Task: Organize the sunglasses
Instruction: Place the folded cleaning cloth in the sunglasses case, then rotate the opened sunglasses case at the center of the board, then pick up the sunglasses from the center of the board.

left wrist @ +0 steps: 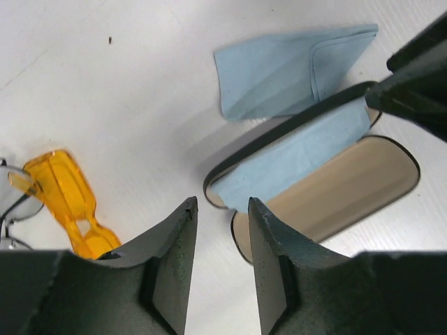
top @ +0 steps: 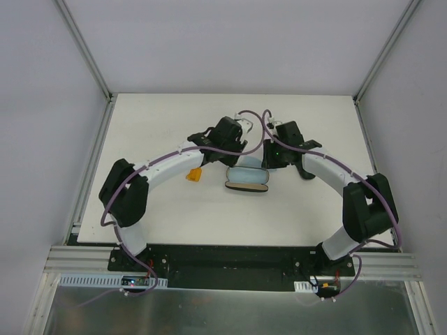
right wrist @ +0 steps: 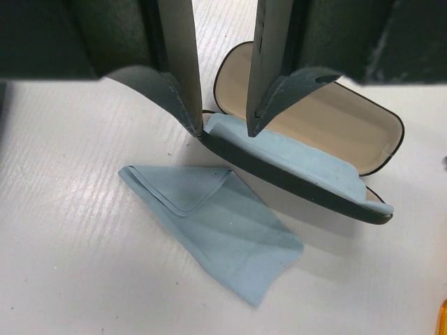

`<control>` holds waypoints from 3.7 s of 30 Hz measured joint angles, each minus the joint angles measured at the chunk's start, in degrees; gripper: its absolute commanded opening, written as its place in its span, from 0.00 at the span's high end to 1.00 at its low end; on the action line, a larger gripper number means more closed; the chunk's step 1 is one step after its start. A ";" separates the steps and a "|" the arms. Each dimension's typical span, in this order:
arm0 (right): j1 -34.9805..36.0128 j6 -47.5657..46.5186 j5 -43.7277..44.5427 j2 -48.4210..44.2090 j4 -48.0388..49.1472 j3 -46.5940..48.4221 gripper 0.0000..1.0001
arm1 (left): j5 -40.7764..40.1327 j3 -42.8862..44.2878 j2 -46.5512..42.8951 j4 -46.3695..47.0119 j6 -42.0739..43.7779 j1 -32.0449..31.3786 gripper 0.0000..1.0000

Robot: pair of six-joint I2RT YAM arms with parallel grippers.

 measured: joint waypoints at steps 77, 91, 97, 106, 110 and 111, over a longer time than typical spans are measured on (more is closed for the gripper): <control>3.78 7.74 6.36 -4.72 6.56 -11.28 0.99 | -7.67 -24.26 -17.59 4.20 -20.85 15.76 0.48; 4.83 8.61 6.34 -7.98 6.47 -14.78 0.99 | -8.66 -14.93 -4.20 4.44 -15.82 16.13 0.57; 5.38 9.18 6.32 -9.40 6.49 -15.74 0.99 | -8.66 -13.40 -1.01 4.39 -15.15 16.13 0.60; 6.71 9.57 6.32 -10.36 6.49 -16.41 1.00 | -8.61 -12.07 1.16 4.39 -14.27 16.13 0.66; 6.71 9.73 6.36 -11.54 6.49 -17.14 0.99 | -8.61 -11.78 2.05 4.26 -14.21 16.13 0.70; 6.73 9.73 6.38 -11.96 6.49 -17.40 0.99 | -8.61 -11.78 2.16 4.24 -14.21 16.13 0.72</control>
